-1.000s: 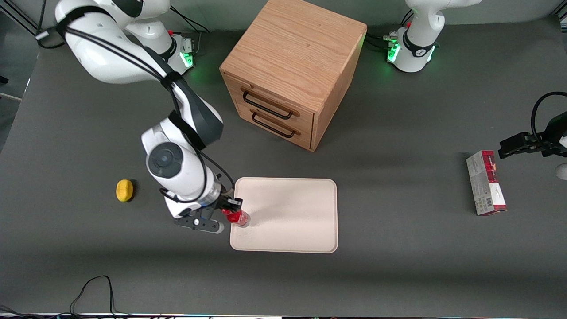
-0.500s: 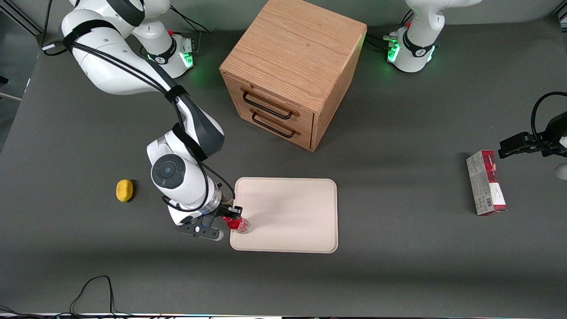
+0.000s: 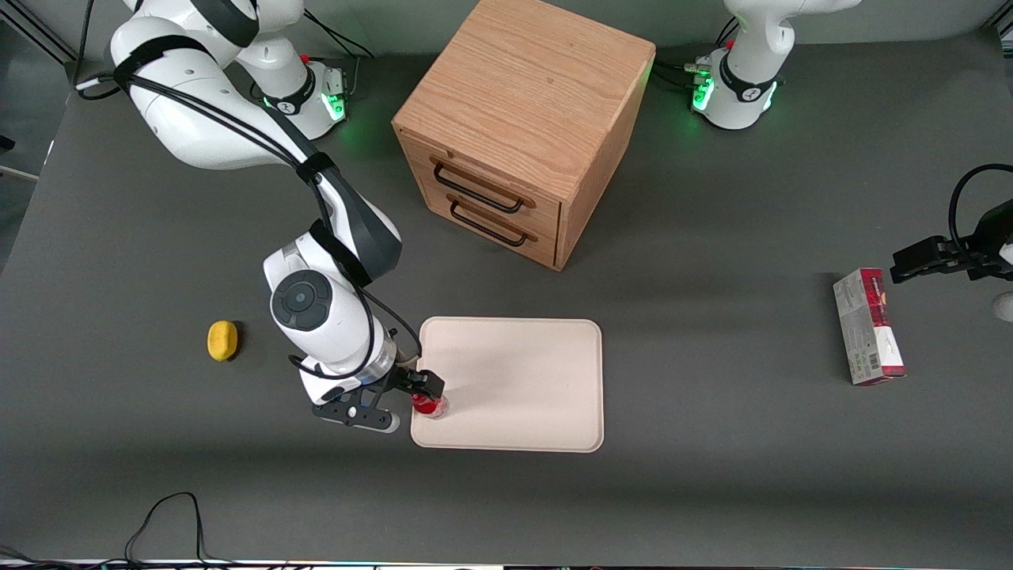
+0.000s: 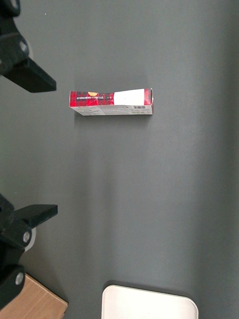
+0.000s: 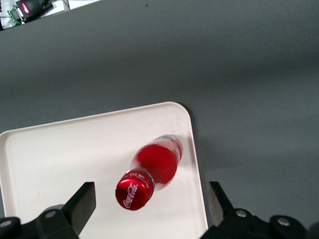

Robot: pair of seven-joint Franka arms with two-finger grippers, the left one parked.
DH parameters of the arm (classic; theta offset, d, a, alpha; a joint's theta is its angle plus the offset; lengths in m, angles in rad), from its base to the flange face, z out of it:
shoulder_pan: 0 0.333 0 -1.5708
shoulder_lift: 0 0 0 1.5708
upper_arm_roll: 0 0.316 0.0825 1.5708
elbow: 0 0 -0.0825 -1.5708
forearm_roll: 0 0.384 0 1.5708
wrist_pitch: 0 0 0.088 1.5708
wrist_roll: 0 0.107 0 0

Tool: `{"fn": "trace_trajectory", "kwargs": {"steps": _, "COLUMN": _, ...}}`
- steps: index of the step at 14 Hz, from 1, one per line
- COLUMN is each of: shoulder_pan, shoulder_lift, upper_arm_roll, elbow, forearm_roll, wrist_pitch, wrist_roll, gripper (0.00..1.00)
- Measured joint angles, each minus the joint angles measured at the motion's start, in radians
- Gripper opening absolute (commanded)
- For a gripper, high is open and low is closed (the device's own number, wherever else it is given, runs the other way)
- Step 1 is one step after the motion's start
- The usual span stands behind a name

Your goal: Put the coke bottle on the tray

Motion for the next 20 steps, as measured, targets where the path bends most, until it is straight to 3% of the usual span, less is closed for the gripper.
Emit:
{"fn": "trace_trajectory", "kwargs": {"steps": 3, "shoulder_pan": 0.001, "shoulder_lift": -0.053, "upper_arm_roll": -0.032, "elbow": -0.002, "forearm_roll": 0.027, "wrist_pitch": -0.075, "wrist_roll": -0.102, "gripper": 1.0}}
{"fn": "trace_trajectory", "kwargs": {"steps": 5, "shoulder_pan": 0.003, "shoulder_lift": -0.136, "upper_arm_roll": -0.116, "elbow": -0.018, "forearm_roll": 0.164, "wrist_pitch": -0.155, "wrist_roll": -0.286, "gripper": 1.0}}
{"fn": "trace_trajectory", "kwargs": {"steps": 7, "shoulder_pan": -0.003, "shoulder_lift": -0.237, "upper_arm_roll": -0.199, "elbow": -0.054, "forearm_roll": 0.236, "wrist_pitch": -0.262, "wrist_roll": -0.452, "gripper": 1.0}}
{"fn": "trace_trajectory", "kwargs": {"steps": 12, "shoulder_pan": -0.023, "shoulder_lift": -0.519, "upper_arm_roll": -0.364, "elbow": -0.218, "forearm_roll": 0.308, "wrist_pitch": -0.437, "wrist_roll": -0.656, "gripper": 1.0}}
{"fn": "trace_trajectory", "kwargs": {"steps": 16, "shoulder_pan": -0.085, "shoulder_lift": -0.739, "upper_arm_roll": -0.469, "elbow": -0.394, "forearm_roll": 0.344, "wrist_pitch": -0.459, "wrist_roll": -0.783, "gripper": 1.0}}
{"fn": "trace_trajectory", "kwargs": {"steps": 20, "shoulder_pan": -0.101, "shoulder_lift": -0.878, "upper_arm_roll": -0.531, "elbow": -0.518, "forearm_roll": 0.346, "wrist_pitch": -0.46, "wrist_roll": -0.801, "gripper": 1.0}}
